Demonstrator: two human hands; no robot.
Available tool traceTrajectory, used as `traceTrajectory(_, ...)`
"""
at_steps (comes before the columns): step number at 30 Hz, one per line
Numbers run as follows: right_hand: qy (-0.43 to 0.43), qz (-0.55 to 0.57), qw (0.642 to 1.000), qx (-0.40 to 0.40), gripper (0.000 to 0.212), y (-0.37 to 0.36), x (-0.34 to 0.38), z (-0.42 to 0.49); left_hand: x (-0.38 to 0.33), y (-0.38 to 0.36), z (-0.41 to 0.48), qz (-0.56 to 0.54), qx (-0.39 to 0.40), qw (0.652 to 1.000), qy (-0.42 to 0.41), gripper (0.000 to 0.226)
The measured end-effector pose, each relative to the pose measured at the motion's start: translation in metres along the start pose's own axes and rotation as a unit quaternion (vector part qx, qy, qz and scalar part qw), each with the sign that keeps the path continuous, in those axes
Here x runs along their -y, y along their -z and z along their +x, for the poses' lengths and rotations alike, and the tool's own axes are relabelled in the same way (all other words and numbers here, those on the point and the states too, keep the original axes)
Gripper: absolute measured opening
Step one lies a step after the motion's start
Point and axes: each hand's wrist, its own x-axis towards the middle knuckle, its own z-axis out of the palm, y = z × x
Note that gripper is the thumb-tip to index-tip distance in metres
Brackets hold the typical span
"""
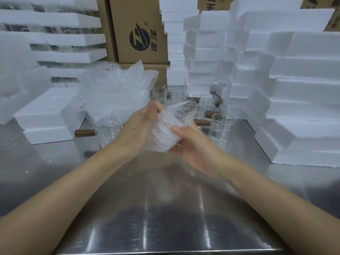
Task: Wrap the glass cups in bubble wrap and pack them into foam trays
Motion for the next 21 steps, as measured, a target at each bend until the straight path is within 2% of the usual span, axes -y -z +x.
traceTrajectory(2, 0.032, 0.059, 0.997, -0.041, 0.067, 0.002, 0.008, 0.004, 0.000, -0.004, 0.000, -0.008, 0.018, 1.000, -0.009, 0.076)
traceTrajectory(4, 0.040, 0.129, 0.987, -0.082, 0.058, 0.008, 0.013, 0.004, 0.002, -0.007, 0.004, -0.047, -0.077, 0.996, -0.015, 0.075)
traceTrajectory(6, 0.049, 0.179, 0.978, -0.099, 0.044, 0.015, 0.015, 0.002, 0.002, -0.006, 0.010, -0.091, -0.181, 0.979, -0.002, 0.055)
traceTrajectory(7, 0.050, 0.197, 0.974, -0.098, 0.038, 0.017, 0.017, 0.001, 0.003, -0.004, 0.011, -0.105, -0.197, 0.975, 0.012, 0.043)
traceTrajectory(10, 0.052, 0.204, 0.975, -0.076, 0.033, 0.015, 0.021, -0.001, 0.008, -0.003, 0.010, -0.095, -0.129, 0.987, -0.012, 0.010)
traceTrajectory(11, 0.054, 0.200, 0.976, -0.067, 0.037, 0.013, 0.022, -0.002, 0.008, -0.005, 0.009, -0.096, -0.107, 0.989, -0.031, 0.008)
traceTrajectory(15, 0.048, 0.192, 0.979, -0.043, 0.050, 0.007, 0.024, -0.004, 0.006, -0.006, 0.007, -0.113, -0.127, 0.982, -0.081, 0.012)
traceTrajectory(21, 0.029, 0.173, 0.984, -0.036, 0.042, 0.005, 0.023, -0.007, 0.002, -0.011, 0.004, -0.052, -0.138, 0.981, -0.122, 0.017)
